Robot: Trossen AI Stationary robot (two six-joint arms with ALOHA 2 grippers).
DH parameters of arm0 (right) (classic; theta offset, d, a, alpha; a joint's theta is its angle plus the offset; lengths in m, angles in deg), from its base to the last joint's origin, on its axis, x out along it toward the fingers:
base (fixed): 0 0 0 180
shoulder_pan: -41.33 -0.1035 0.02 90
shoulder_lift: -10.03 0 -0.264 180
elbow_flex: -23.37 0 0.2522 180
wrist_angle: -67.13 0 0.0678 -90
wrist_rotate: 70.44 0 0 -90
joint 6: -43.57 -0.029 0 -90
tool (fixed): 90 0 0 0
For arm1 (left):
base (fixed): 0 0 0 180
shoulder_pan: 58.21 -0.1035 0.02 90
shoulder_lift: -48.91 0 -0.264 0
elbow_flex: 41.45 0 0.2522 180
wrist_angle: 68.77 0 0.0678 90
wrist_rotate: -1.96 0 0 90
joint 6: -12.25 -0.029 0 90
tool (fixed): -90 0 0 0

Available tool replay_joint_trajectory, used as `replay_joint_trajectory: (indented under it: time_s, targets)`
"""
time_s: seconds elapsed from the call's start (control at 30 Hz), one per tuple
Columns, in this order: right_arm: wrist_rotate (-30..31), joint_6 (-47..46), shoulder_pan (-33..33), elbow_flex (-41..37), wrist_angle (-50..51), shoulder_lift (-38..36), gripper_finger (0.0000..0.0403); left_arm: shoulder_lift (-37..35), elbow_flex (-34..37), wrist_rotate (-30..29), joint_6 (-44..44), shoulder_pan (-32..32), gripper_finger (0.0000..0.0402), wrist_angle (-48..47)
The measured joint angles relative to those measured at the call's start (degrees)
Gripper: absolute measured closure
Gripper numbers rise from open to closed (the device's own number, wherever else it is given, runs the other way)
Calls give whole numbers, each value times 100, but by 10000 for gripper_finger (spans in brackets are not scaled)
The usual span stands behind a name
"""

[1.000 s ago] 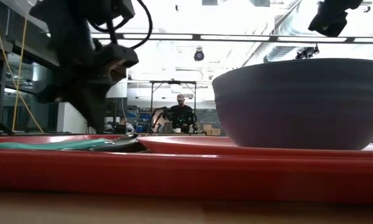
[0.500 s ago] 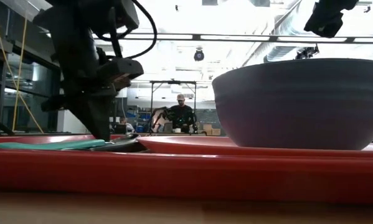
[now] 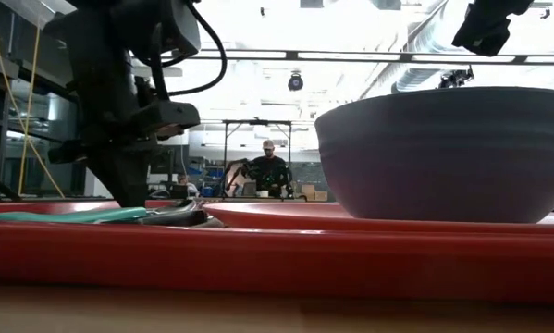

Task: Set up tray
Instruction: Adjust the blue napkin

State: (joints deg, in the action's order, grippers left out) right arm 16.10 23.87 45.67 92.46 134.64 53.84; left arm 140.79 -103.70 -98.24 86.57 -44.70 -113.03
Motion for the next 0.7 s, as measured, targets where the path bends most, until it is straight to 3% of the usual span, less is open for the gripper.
replay_joint_trajectory:
  time_s: [0.7]
  targets:
    - [2,8,0,2,-2,0,403,0,-2,-257,-408,-219,394,-236]
